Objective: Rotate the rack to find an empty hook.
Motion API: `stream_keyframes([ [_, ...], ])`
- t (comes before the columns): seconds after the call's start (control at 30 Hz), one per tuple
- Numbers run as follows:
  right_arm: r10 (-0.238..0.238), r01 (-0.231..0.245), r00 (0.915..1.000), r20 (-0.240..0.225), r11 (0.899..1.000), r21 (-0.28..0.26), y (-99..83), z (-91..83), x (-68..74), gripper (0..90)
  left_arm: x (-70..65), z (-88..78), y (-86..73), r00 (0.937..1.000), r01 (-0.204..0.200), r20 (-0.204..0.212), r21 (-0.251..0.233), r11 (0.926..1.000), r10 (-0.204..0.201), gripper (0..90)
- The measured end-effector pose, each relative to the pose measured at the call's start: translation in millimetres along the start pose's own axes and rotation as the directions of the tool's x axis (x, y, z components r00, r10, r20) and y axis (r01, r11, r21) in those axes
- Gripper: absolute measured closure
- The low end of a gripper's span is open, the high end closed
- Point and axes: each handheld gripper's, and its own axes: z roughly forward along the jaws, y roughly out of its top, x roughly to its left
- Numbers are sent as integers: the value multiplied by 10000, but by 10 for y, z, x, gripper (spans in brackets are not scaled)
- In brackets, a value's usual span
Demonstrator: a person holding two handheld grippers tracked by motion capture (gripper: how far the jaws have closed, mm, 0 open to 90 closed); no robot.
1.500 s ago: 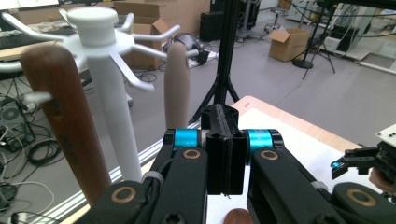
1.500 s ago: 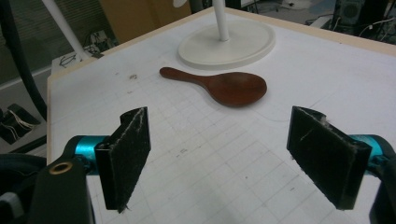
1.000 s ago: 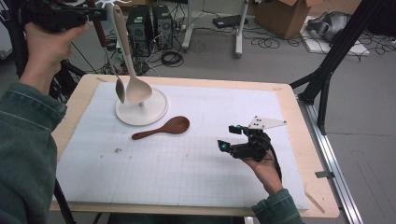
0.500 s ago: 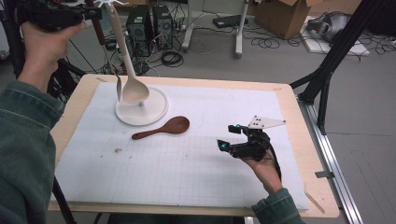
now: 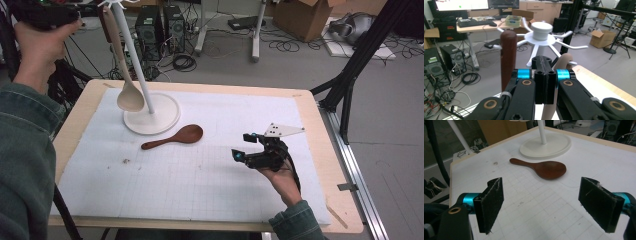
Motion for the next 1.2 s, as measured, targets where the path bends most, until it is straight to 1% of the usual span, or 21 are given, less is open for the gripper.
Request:
stream_keyframes([
  [0.07, -46, 46, 10000, -18, 10000, -37, -1, -2, -10, 198, 19, -5, -4, 10000, -60, -61, 60, 10000, 61, 896],
  [0.13, 45, -45, 10000, -20, 10000, -19, -3, -8, -13, 198, 31, -18, -4, 10000, -82, -48, 102, 9999, 83, 896],
  [0.2, 18, -18, 10000, 2, 10000, -22, -3, -9, -23, 198, 34, -37, -5, 9999, -123, -31, 150, 9998, 123, 896],
  [0.27, 55, -55, 10000, -6, 10000, -22, -4, -8, -25, 198, 24, -71, -8, 9999, -158, 40, 227, 9996, 158, 896],
  [0.37, 16, -16, 10000, 17, 10000, -40, -3, -11, -17, 198, -9, -122, -14, 9995, -180, 274, 153, 9997, 176, 896],
  [0.4, 2, -2, 10000, 31, 10000, -58, -2, -13, -15, 198, -36, -142, -14, 9990, -305, 333, 220, 9993, 297, 896],
  [0.43, 7, -7, 10000, 39, 10000, -48, -2, -16, -10, 198, -55, -153, -16, 9987, -329, 382, 183, 9993, 322, 896],
  [0.47, -13, 13, 10000, 44, 10000, -55, -2, -16, -8, 198, -85, -173, -16, 9980, -351, 532, 142, 9993, 343, 896],
  [0.63, -79, 79, 9999, 76, 10000, -50, 0, -21, 13, 198, -222, -230, -3, 9946, -599, 849, 57, 9982, 592, 896],
  [0.73, -77, 77, 10000, 64, 10000, -35, 2, -17, 26, 197, -287, -220, 8, 9922, -690, 1047, 25, 9976, 683, 896],
  [0.87, -129, 129, 9999, 107, 9999, -69, 10, -14, 43, 193, -378, -149, 7, 9891, -764, 1267, 63, 9971, 750, 896],
  [0.93, -127, 127, 9999, 104, 9999, -70, 10, -16, 42, 193, -399, -113, 6, 9890, -763, 1276, 48, 9971, 751, 896],
  [1.0, -114, 115, 9999, 117, 9999, -47, 9, -13, 45, 192, -396, -74, 5, 9911, -680, 1153, 32, 9977, 672, 896],
  [1.07, -210, 211, 9997, 110, 9998, -72, 11, -8, 44, 192, -371, -52, 2, 9930, -563, 1041, 23, 9984, 557, 896],
  [1.2, -180, 180, 9998, 60, 9998, -41, 9, -4, 45, 192, -328, -28, -8, 9957, -516, 778, 93, 9986, 508, 896],
])
